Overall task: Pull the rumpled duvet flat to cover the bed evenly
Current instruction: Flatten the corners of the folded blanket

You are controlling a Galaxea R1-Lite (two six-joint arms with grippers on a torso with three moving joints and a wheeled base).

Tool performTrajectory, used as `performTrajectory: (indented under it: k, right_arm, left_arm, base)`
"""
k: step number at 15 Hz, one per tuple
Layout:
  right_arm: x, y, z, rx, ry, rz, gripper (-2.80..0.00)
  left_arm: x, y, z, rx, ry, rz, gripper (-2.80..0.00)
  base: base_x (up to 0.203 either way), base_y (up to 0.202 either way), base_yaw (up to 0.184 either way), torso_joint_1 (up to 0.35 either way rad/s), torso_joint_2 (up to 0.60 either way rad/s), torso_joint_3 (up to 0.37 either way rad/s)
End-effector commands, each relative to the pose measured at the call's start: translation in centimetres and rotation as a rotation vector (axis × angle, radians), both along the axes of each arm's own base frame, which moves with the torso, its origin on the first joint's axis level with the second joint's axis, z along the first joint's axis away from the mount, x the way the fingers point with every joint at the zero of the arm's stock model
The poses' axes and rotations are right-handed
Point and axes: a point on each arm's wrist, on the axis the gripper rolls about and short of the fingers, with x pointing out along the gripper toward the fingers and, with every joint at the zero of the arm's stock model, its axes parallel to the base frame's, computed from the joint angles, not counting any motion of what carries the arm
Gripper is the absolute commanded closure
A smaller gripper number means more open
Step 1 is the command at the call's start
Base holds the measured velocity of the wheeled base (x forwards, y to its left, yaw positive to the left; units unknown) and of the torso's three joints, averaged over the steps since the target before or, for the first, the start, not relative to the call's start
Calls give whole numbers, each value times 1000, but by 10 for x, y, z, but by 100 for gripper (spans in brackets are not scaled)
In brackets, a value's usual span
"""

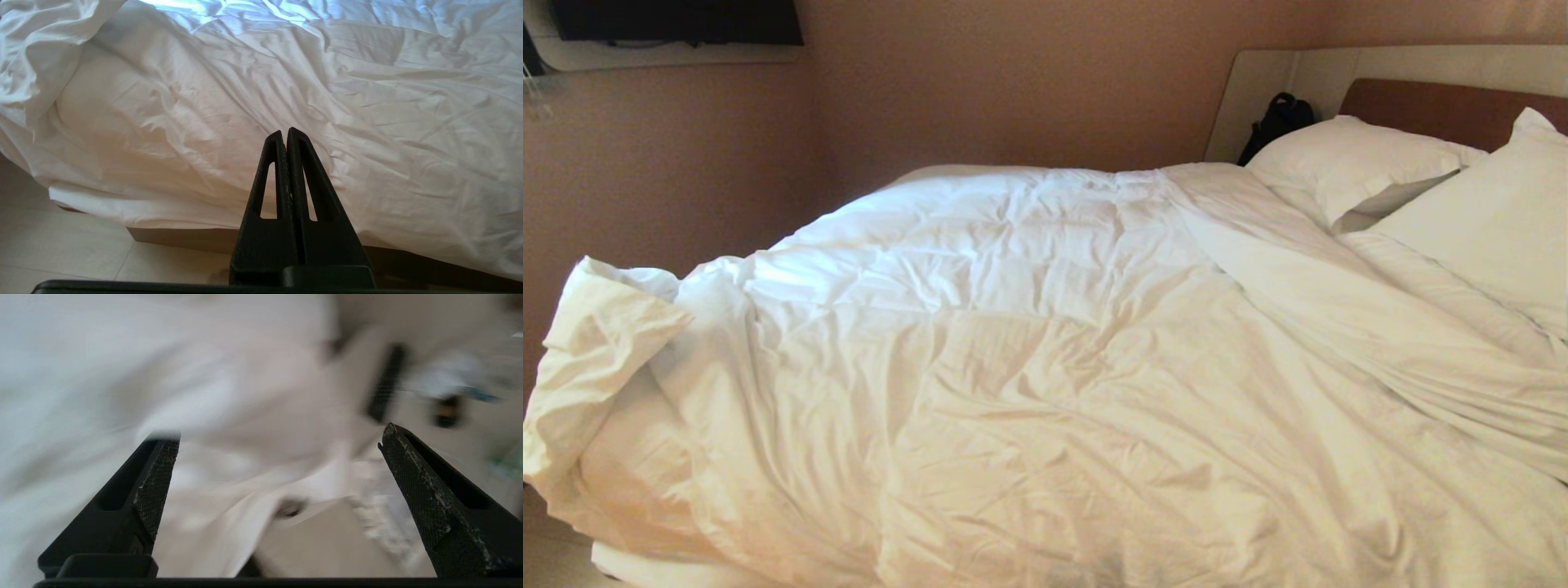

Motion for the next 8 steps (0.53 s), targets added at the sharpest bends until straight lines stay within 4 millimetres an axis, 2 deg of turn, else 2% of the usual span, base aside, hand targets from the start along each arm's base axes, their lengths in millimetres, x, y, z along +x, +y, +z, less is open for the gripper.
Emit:
performTrajectory:
  k: [1,3,4,8]
  right_arm:
    - [-9,35,-12,284,32,197,-280]
    - [-11,53,-20,307,50,248,-280]
    - [-8,56,-23,316,55,261,-280]
    - [-3,53,-26,322,39,225,-280]
  left_arm:
    - [0,0,0,-1,0,1,0]
    - [0,0,0,-1,0,0,0]
    - [0,0,0,-1,0,1,0]
    - [0,0,0,-1,0,1,0]
  base:
    - [0,0,0,0,0,0]
    - [0,0,0,0,0,0]
    - [0,0,0,0,0,0]
    - [0,0,0,0,0,0]
